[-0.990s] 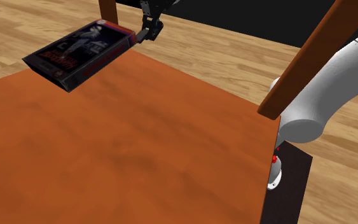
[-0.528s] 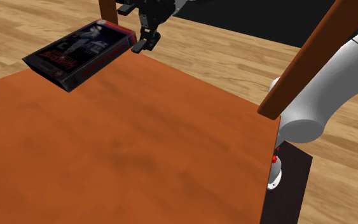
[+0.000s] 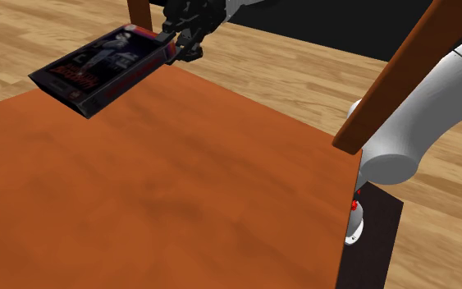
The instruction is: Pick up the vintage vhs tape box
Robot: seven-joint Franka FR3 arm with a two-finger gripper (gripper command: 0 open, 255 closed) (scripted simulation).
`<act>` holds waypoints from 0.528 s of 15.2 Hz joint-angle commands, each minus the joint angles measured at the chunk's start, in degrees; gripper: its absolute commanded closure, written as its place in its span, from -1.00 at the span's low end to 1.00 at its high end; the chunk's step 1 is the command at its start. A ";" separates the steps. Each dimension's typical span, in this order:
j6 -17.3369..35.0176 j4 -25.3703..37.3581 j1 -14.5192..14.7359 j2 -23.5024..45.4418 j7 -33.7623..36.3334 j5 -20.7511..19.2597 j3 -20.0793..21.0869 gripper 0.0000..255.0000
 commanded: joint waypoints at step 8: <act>-0.82 1.81 0.00 -0.73 2.53 -0.42 0.14 1.00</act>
